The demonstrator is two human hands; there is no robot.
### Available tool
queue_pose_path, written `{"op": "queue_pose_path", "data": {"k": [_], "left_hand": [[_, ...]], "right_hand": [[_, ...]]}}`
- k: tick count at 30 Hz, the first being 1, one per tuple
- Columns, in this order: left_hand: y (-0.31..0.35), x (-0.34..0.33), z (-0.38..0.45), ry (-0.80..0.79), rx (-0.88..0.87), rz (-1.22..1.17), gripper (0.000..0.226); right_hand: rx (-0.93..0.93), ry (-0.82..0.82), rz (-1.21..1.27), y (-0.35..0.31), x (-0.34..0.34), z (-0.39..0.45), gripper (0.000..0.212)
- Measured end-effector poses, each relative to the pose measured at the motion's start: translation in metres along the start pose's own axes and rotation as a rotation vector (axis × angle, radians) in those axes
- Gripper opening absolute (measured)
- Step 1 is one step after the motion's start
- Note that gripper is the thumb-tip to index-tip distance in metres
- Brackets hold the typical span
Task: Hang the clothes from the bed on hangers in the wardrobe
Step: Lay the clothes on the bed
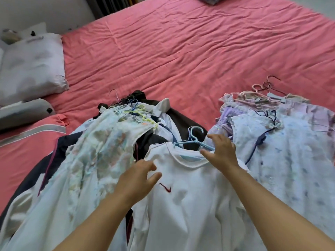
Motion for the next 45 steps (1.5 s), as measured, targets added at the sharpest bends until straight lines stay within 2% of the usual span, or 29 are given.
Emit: {"op": "queue_pose_path", "data": {"k": [4, 6, 8, 13, 15, 18, 24, 29, 37, 42, 45], "left_hand": [[-0.01, -0.012, 0.0, -0.025, -0.001, 0.029, 0.032], [-0.011, -0.012, -0.005, -0.027, -0.01, 0.033, 0.032], [-0.013, -0.008, -0.011, -0.011, -0.014, 0.029, 0.03], [-0.018, 0.009, -0.044, 0.011, -0.075, 0.076, 0.031], [-0.021, 0.015, -0.065, 0.002, -0.146, 0.163, 0.035], [-0.029, 0.022, -0.103, -0.024, -0.2, 0.17, 0.034], [-0.05, 0.041, -0.184, -0.015, -0.35, 0.138, 0.028], [-0.074, 0.052, -0.25, -0.037, -0.54, 0.088, 0.029], [-0.058, 0.058, -0.368, -0.135, -0.938, 0.02, 0.025], [-0.021, 0.048, -0.449, -0.246, -1.181, 0.016, 0.018], [0.007, 0.039, -0.509, -0.321, -1.356, 0.007, 0.032]], "right_hand": [[0.066, -0.198, -0.131, 0.013, -0.033, -0.022, 0.05], [0.084, -0.221, -0.145, 0.013, -0.034, -0.024, 0.047], [0.087, -0.167, -0.097, 0.002, -0.021, -0.023, 0.046], [0.128, 0.117, 0.086, -0.057, 0.048, -0.036, 0.034], [0.165, 0.165, 0.091, -0.081, 0.069, -0.061, 0.031], [0.164, 0.159, 0.043, -0.104, 0.085, -0.115, 0.033], [-0.008, 0.153, 0.063, -0.138, 0.109, -0.237, 0.031], [-0.145, 0.276, 0.082, -0.178, 0.138, -0.355, 0.033], [-0.399, 0.572, 0.048, -0.238, 0.195, -0.556, 0.029], [-0.593, 0.769, 0.007, -0.252, 0.226, -0.677, 0.051], [-0.718, 0.895, -0.06, -0.258, 0.244, -0.749, 0.047]]}}
Point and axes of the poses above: each hand's wrist, its own z-axis towards the middle knuckle, its own x-axis out of the back of the hand, y = z × x, the point moved 6 cm from there along z, towards the middle knuckle, and after that the axes turned 9 degrees about y, right-handed, at the moved point
